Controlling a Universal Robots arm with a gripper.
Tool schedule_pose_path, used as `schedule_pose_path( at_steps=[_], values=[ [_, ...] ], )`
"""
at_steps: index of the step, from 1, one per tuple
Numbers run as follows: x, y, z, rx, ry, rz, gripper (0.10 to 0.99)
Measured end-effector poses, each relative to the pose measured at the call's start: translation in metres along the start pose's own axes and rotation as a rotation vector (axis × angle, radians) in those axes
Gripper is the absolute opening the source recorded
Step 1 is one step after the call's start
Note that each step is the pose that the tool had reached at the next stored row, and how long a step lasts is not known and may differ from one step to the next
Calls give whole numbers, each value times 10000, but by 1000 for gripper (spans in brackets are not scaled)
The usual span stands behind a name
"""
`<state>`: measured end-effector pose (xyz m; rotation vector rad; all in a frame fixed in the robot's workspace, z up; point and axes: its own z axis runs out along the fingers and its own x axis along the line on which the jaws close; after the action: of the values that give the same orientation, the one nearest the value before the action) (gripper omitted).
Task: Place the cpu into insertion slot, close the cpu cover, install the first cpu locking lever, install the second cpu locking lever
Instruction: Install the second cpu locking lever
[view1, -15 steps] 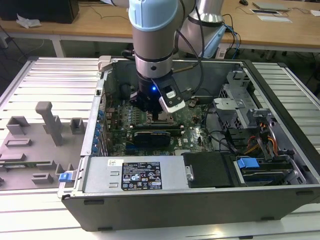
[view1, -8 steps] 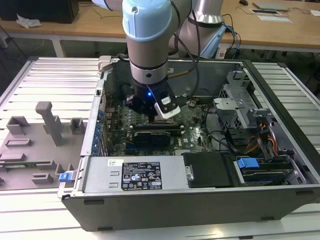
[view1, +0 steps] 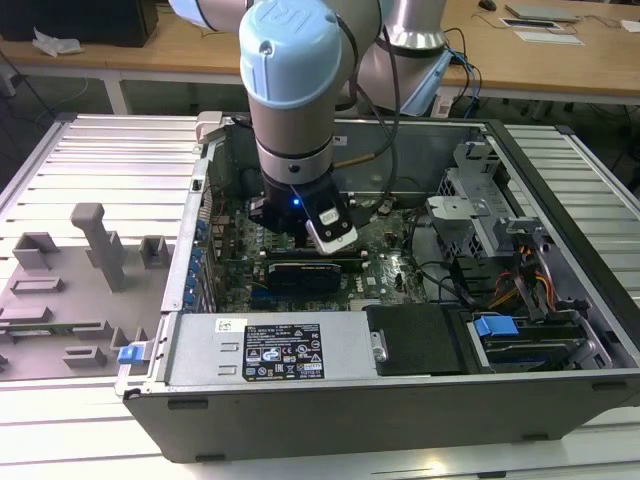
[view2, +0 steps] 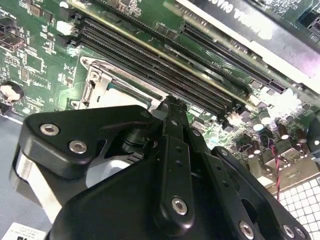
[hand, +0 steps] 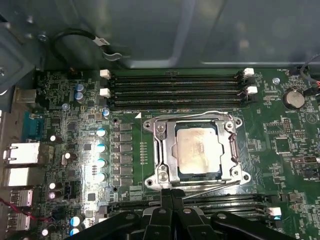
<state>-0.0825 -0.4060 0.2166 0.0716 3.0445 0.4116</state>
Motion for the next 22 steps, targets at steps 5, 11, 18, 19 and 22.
schedule_pose_path(
  at_steps=[5, 11, 18, 19, 22],
  values=[
    [27, -43, 77, -301, 15, 12, 106],
    [87, -62, 151, -467, 23, 17, 106],
    [117, -35, 195, -537, 27, 16, 106],
    [120, -32, 198, -538, 27, 16, 106],
    [135, -21, 218, -533, 28, 14, 106]
  ],
)
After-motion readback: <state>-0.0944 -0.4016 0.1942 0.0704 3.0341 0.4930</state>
